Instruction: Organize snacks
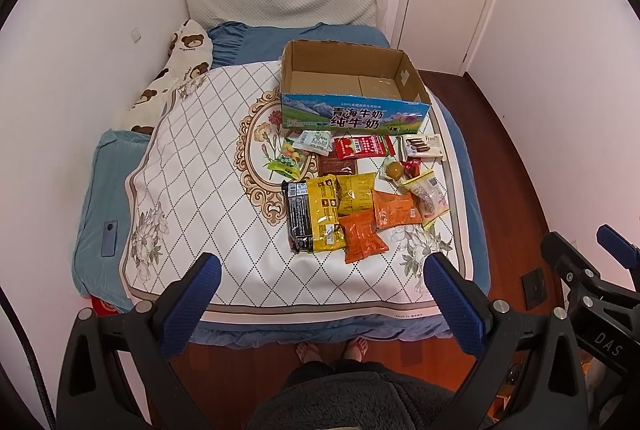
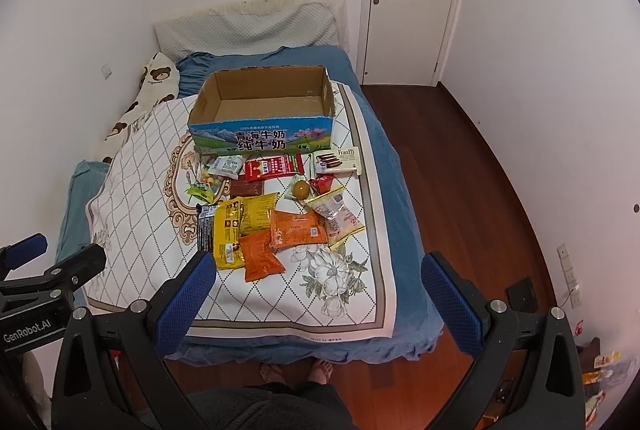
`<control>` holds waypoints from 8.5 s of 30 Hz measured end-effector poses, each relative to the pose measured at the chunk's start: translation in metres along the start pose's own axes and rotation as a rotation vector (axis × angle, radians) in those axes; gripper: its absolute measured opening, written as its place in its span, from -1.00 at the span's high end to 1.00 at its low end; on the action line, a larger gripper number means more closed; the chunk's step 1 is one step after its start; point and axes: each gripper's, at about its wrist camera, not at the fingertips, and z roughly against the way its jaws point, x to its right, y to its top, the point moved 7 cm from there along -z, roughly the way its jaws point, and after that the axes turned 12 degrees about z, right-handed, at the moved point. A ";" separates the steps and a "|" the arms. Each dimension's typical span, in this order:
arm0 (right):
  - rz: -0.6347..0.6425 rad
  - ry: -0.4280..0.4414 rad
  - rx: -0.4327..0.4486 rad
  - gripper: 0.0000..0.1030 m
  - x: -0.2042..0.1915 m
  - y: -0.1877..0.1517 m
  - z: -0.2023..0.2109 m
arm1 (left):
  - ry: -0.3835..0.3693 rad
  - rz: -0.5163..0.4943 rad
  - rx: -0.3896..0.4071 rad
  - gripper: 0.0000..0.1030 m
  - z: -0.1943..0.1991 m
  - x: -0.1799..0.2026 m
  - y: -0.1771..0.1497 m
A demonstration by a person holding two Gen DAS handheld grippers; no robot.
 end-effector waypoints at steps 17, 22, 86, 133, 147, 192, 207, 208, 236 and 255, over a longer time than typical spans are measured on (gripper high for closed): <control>-0.002 0.003 0.004 -1.00 0.000 0.001 0.003 | -0.005 -0.002 0.002 -1.00 0.001 -0.002 -0.001; -0.003 0.008 0.001 -1.00 0.003 0.004 0.001 | -0.006 -0.001 -0.001 -1.00 0.000 0.001 -0.003; -0.023 0.249 -0.651 -0.49 -0.152 0.020 -0.457 | 0.070 0.140 -0.605 -0.74 -0.385 -0.106 -0.005; 0.007 0.335 -0.311 0.02 -0.009 0.325 -0.466 | -0.094 0.034 -0.509 -0.67 -0.439 0.080 0.304; 0.062 0.384 -0.449 -0.74 -0.011 0.315 -0.550 | -0.022 0.019 -0.578 -0.82 -0.480 0.071 0.302; 0.047 0.226 -0.113 -0.80 -0.007 0.275 -0.311 | -0.048 0.055 -0.035 -0.88 -0.224 0.039 0.247; -0.109 0.268 -0.380 -0.80 0.034 0.096 -0.319 | 0.035 -0.275 -0.431 -0.88 -0.281 0.049 0.054; -0.119 0.275 -0.408 -0.80 0.037 0.080 -0.325 | 0.026 -0.267 -0.496 -0.88 -0.291 0.048 0.034; -0.297 0.370 -0.593 -0.49 0.062 -0.006 -0.421 | 0.044 0.094 -0.652 -0.03 -0.388 0.002 0.012; -0.123 0.268 -0.517 0.13 0.049 0.009 -0.400 | 0.062 0.023 -0.499 0.17 -0.341 0.018 -0.013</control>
